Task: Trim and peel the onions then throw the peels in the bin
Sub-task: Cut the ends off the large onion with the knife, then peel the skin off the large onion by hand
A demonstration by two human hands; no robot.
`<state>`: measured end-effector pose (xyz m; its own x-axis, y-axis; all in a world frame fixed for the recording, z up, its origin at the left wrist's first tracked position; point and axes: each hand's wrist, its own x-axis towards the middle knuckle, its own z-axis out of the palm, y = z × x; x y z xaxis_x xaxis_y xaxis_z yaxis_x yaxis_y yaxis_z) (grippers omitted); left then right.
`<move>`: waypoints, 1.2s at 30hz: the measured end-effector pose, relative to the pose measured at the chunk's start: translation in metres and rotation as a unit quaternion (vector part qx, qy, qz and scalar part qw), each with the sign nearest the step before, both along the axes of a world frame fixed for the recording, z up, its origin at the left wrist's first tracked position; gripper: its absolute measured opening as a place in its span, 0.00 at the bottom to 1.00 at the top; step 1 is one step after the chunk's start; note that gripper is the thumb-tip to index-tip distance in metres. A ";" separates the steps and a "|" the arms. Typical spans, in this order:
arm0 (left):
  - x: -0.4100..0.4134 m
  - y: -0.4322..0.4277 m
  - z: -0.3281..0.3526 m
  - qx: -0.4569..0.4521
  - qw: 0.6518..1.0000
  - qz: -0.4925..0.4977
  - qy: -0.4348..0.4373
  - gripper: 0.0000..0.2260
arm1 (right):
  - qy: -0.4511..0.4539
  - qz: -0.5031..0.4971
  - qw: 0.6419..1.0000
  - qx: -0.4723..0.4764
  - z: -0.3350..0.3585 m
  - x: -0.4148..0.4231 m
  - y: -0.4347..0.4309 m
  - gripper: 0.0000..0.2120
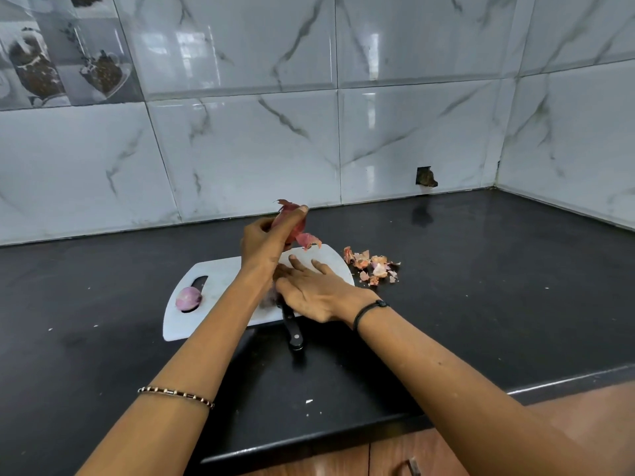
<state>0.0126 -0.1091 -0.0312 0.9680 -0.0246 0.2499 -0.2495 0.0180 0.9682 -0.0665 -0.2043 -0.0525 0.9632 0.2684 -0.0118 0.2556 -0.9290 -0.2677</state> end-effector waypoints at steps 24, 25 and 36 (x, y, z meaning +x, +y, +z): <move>-0.020 -0.085 -0.002 0.082 0.975 -0.152 0.136 0.35 | -0.215 -0.123 0.894 0.373 0.007 -0.042 -0.126 0.28; -0.023 -0.091 -0.002 0.076 0.973 -0.155 0.151 0.35 | -0.222 -0.124 0.889 0.381 0.006 -0.042 -0.126 0.29; -0.021 -0.103 -0.008 0.108 0.972 -0.150 0.147 0.33 | -0.308 -0.134 0.889 0.312 0.000 -0.044 -0.128 0.12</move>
<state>-0.0088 -0.2124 -0.0391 0.9382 -0.3370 -0.0788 0.0237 -0.1646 0.9861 -0.1102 -0.3328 -0.0521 0.7659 -0.2016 0.6105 0.3245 -0.6985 -0.6378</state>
